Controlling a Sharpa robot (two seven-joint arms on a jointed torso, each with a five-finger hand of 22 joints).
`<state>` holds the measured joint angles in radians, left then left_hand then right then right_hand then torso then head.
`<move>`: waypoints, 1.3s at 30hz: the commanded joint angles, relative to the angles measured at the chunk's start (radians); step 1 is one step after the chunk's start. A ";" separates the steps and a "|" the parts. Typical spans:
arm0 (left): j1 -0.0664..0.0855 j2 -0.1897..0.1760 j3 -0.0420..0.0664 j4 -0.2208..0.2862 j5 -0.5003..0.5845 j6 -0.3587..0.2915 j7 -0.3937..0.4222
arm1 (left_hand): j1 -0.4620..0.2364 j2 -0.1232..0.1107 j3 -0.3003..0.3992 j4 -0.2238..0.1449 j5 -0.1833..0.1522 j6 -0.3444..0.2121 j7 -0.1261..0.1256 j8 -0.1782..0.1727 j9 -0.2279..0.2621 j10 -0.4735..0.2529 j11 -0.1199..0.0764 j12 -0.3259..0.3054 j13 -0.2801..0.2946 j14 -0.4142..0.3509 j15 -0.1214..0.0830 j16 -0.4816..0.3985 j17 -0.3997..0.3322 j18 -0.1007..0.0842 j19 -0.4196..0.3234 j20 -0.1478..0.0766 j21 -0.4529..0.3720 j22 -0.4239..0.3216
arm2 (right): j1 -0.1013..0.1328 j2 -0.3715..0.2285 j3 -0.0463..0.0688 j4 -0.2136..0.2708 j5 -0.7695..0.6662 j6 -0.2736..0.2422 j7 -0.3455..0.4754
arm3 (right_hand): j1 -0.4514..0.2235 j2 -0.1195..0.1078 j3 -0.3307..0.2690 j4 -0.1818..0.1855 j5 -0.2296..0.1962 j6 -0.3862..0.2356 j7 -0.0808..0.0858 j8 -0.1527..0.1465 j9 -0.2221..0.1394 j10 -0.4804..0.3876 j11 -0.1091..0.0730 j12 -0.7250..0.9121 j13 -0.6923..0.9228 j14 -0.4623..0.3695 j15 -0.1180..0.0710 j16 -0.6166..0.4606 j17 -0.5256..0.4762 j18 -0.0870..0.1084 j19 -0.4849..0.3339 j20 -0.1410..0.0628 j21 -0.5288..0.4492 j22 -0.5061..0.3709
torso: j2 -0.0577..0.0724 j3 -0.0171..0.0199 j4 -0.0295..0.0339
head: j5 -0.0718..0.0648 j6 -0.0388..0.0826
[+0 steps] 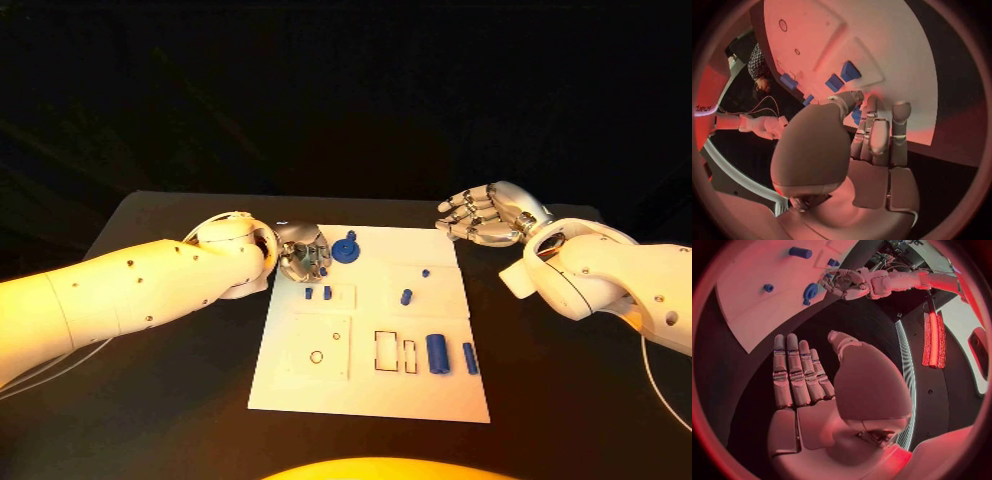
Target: Assemble the parts on the task board
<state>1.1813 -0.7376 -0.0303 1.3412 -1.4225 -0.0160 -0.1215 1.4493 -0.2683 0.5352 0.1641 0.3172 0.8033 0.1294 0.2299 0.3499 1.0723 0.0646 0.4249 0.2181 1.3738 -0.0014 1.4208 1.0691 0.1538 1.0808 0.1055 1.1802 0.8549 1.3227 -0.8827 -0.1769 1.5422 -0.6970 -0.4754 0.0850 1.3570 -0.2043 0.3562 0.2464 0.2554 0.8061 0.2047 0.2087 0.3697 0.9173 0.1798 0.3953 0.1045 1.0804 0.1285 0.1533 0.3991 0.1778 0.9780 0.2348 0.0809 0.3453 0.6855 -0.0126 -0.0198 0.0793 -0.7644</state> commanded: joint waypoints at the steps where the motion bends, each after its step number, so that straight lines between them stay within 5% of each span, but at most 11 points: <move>1: -0.001 -0.003 -0.001 -0.008 0.003 0.011 -0.011 | -0.003 -0.002 -0.005 0.001 -0.001 -0.006 0.000 -0.004 -0.002 0.003 0.000 -0.003 0.001 -0.003 0.002 0.005 -0.001 -0.001 -0.001 0.003 -0.007 -0.001 | -0.001 -0.001 0.000 -0.002 -0.022 0.035 -0.004 | 0.003 -0.009 -0.001 -0.010 -0.003 0.001 0.039 0.007 -0.001 -0.009 0.000 -0.008 -0.008 -0.004 0.000 -0.006 -0.005 0.003 -0.008 0.003 -0.005 -0.006 | 0.000 0.0002 -0.0010 | 0.000 0.001; 8: -0.001 -0.012 0.000 -0.025 0.008 -0.006 -0.004 | -0.002 -0.002 -0.007 0.001 -0.001 -0.012 0.001 -0.007 -0.004 0.002 0.001 -0.005 0.002 -0.006 0.002 0.003 -0.008 0.001 -0.007 0.002 -0.012 -0.010 | -0.001 -0.002 0.000 -0.014 -0.113 0.094 -0.021 | 0.065 -0.011 0.031 -0.067 -0.002 0.034 0.017 0.015 -0.005 0.010 -0.017 -0.033 -0.040 0.062 -0.022 0.013 -0.011 0.007 0.045 -0.017 0.017 -0.013 | 0.000 0.0001 -0.0007 | -0.003 0.002; 11: -0.001 -0.021 0.003 -0.036 0.030 -0.027 0.008 | 0.000 0.001 -0.006 0.001 0.000 -0.004 0.004 -0.004 -0.004 0.000 0.002 -0.007 0.002 -0.006 0.003 0.003 -0.009 0.001 -0.007 0.002 -0.013 -0.012 | -0.001 -0.002 0.000 -0.020 -0.183 0.125 -0.034 | 0.090 -0.016 0.066 -0.101 -0.003 0.069 0.001 0.018 -0.010 0.053 -0.038 -0.051 -0.043 0.150 -0.051 0.048 0.001 0.005 0.114 -0.053 0.069 0.010 | 0.000 0.0006 -0.0011 | -0.004 0.003; 14: -0.001 -0.034 0.010 -0.043 0.103 -0.054 0.027 | 0.009 0.005 -0.002 -0.002 0.003 0.026 0.015 0.011 -0.002 -0.012 0.009 -0.015 0.005 -0.048 0.008 -0.029 -0.091 0.016 -0.059 0.002 -0.057 -0.083 | -0.001 -0.002 0.000 -0.025 -0.266 0.163 -0.051 | 0.095 -0.017 0.085 -0.148 -0.005 0.119 -0.017 0.015 -0.021 0.129 -0.064 -0.088 -0.043 0.268 -0.091 0.102 0.037 0.002 0.179 -0.101 0.175 0.090 | 0.000 0.0009 -0.0017 | -0.009 0.005; 17: 0.000 -0.052 0.018 -0.044 0.232 -0.091 0.059 | 0.014 0.008 0.003 -0.006 0.003 0.044 0.021 0.020 -0.002 -0.017 0.013 -0.014 0.008 -0.069 0.011 -0.046 -0.124 0.020 -0.078 0.003 -0.076 -0.106 | -0.001 0.000 0.000 -0.027 -0.364 0.194 -0.073 | 0.091 -0.016 0.091 -0.181 -0.004 0.154 -0.028 0.007 -0.032 0.186 -0.080 -0.124 -0.043 0.336 -0.112 0.153 0.079 -0.001 0.194 -0.131 0.274 0.176 | 0.000 0.0011 -0.0016 | -0.016 0.006; 19: 0.000 -0.066 0.023 -0.040 0.334 -0.121 0.087 | 0.019 0.012 0.008 -0.012 0.002 0.065 0.028 0.032 -0.001 -0.023 0.018 -0.012 0.012 -0.120 0.015 -0.090 -0.217 0.031 -0.123 0.006 -0.117 -0.163 | -0.002 0.001 0.000 -0.027 -0.435 0.209 -0.090 | 0.076 -0.010 0.106 -0.199 -0.003 0.176 -0.034 -0.005 -0.044 0.222 -0.087 -0.164 -0.041 0.370 -0.119 0.208 0.126 -0.005 0.179 -0.146 0.357 0.257 | 0.000 0.0015 -0.0012 | -0.021 0.008; 23: 0.001 -0.097 0.029 -0.019 0.593 -0.176 0.164 | 0.016 0.018 0.011 -0.017 0.002 0.085 0.038 0.043 -0.004 -0.038 0.033 -0.013 0.014 -0.241 0.026 -0.218 -0.428 0.031 -0.149 0.015 -0.158 -0.186 | -0.006 0.008 0.000 -0.025 -0.588 0.223 -0.137 | 0.051 -0.020 0.128 -0.217 -0.004 0.191 -0.039 -0.022 -0.056 0.251 -0.087 -0.214 -0.040 0.391 -0.127 0.302 0.198 -0.002 0.160 -0.150 0.448 0.347 | 0.000 0.0008 -0.0011 | -0.034 0.009; 26: 0.000 -0.117 0.030 0.002 0.790 -0.184 0.227 | 0.015 0.021 0.010 -0.020 0.001 0.081 0.042 0.041 -0.009 -0.044 0.037 -0.013 0.013 -0.269 0.029 -0.262 -0.489 0.031 -0.152 0.017 -0.173 -0.195 | -0.011 0.014 0.000 -0.026 -0.673 0.221 -0.168 | 0.031 -0.025 0.140 -0.217 -0.004 0.194 -0.042 -0.029 -0.059 0.261 -0.091 -0.234 -0.039 0.411 -0.128 0.370 0.241 0.001 0.165 -0.149 0.485 0.381 | 0.001 0.0000 -0.0010 | -0.038 0.010; 31: 0.000 -0.144 0.031 0.044 1.024 -0.162 0.317 | 0.009 0.026 0.004 -0.022 0.001 0.071 0.053 0.037 -0.016 -0.072 0.049 -0.021 0.007 -0.299 0.039 -0.316 -0.522 0.030 -0.167 0.026 -0.204 -0.214 | -0.023 0.028 -0.001 -0.030 -0.765 0.201 -0.202 | 0.003 -0.043 0.162 -0.213 -0.004 0.197 -0.042 -0.036 -0.059 0.240 -0.085 -0.276 -0.040 0.406 -0.121 0.488 0.311 0.002 0.168 -0.143 0.527 0.426 | 0.002 -0.0007 -0.0012 | -0.045 0.010; 39: -0.002 -0.169 0.031 0.099 1.193 -0.129 0.405 | 0.004 0.027 -0.002 -0.021 0.000 0.067 0.055 0.036 -0.018 -0.080 0.052 -0.022 0.005 -0.304 0.042 -0.325 -0.527 0.030 -0.171 0.029 -0.213 -0.219 | -0.041 0.060 -0.002 -0.042 -0.836 0.179 -0.235 | -0.012 -0.054 0.165 -0.204 -0.005 0.195 -0.040 -0.039 -0.053 0.206 -0.077 -0.299 -0.037 0.424 -0.113 0.843 0.574 -0.032 0.263 -0.133 0.758 0.628 | 0.000 -0.0011 0.0012 | -0.052 0.008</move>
<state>1.1794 -0.9056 -0.0005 1.4312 -0.3886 -0.1617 0.1927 1.4549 -0.2495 0.5383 0.1419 0.3172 0.8742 0.1789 0.2689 0.3331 0.9986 0.1163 0.4064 0.2237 1.0737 0.0413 1.0994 0.5430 0.1779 0.9144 0.1356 0.9710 0.6364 1.2835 -0.8255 -0.1786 1.5019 -1.4454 -0.2926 -0.1111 1.3541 -0.2593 0.5194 0.0400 0.2553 0.9966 0.1607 0.1765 0.3163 1.1288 0.1019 0.0995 0.0665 1.4651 0.0089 0.9749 0.9568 0.1543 1.2342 0.1012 0.8227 0.9590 0.6866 -0.0133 -0.0196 0.0288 -0.7551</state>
